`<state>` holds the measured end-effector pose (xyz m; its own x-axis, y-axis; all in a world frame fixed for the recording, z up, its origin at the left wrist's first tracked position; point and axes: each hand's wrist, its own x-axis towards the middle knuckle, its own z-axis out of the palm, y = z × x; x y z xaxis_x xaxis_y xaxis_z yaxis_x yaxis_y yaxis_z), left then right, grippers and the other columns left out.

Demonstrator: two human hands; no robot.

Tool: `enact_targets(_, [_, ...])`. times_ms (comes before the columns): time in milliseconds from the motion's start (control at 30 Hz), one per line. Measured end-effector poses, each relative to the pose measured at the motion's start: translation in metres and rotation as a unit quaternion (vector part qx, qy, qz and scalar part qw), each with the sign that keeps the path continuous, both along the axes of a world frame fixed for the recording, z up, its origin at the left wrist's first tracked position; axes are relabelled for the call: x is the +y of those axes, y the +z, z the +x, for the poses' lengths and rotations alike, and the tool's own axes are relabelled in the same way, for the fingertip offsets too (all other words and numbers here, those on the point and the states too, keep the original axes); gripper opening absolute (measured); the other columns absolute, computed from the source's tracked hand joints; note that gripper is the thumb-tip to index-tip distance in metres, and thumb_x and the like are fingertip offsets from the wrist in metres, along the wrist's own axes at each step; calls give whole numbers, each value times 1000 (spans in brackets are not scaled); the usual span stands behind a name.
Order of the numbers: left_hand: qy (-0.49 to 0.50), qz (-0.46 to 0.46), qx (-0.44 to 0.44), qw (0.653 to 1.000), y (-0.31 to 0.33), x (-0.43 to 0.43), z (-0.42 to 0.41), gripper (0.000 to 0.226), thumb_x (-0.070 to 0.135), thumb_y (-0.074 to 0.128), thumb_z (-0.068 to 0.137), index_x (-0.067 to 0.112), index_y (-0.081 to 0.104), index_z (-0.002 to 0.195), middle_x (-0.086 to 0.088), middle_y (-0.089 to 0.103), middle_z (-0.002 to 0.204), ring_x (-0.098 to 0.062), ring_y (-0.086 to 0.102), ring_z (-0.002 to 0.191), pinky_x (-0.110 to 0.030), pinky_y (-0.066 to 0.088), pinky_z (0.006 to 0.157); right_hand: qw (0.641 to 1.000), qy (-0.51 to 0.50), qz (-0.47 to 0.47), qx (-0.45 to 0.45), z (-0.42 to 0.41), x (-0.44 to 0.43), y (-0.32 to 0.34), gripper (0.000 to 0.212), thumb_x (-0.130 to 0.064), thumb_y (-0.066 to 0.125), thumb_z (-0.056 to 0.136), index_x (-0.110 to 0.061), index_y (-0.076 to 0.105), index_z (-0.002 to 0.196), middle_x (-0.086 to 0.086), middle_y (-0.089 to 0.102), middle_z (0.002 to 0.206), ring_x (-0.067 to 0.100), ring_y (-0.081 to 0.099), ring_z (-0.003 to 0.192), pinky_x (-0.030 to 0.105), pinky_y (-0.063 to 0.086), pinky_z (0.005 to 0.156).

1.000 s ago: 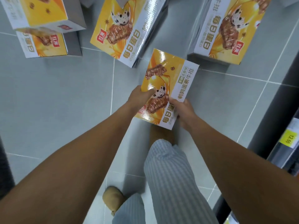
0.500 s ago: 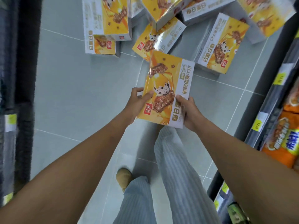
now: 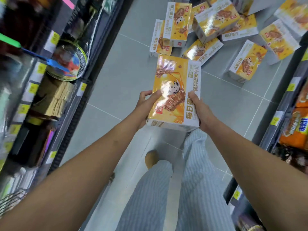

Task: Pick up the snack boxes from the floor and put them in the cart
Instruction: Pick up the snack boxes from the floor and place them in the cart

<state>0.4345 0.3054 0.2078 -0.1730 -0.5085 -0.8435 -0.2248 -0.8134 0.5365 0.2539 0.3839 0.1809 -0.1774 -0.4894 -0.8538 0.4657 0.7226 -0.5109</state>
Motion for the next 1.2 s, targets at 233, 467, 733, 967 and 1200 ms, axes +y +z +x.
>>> enact_targets(233, [4,-19,-27,999,69,50,77,52,54,60,84,30,41,127,-4,67,113,-18,69,85,-29,56,70,993,52,6,110,72,36,86,37,-51,64,86,-16,67,95,5,72,89,13,70,65,25,58,58])
enact_targets(467, [74,-37,-17,996,105,113,133,50,50,60,86,26,43,126,-3,69,101,-18,68,80,-38,55,85,976,130,-32,173,123,70,147,31,-43,59,92,-14,62,103,-5,64,73,5,62,54,8,41,37])
enact_targets(733, [163,-55,-20,985,132,227,200,46,50,62,85,24,47,120,3,69,87,-13,67,73,-29,53,72,961,214,-64,161,189,148,170,39,-43,61,90,-9,66,107,0,70,77,3,67,49,12,47,43])
enact_targets(967, [271,-99,-47,956,167,307,295,47,50,63,84,26,44,120,2,72,84,-13,69,68,-30,56,72,941,300,-101,124,288,187,191,32,-44,62,90,-14,68,100,4,74,90,17,72,75,27,58,67])
enact_targets(1200, [402,-189,-93,891,215,359,417,47,67,67,66,36,48,96,-3,68,104,-28,66,97,-50,51,92,877,428,-181,118,431,187,247,30,-48,60,89,-20,69,94,0,75,86,11,73,67,21,57,59])
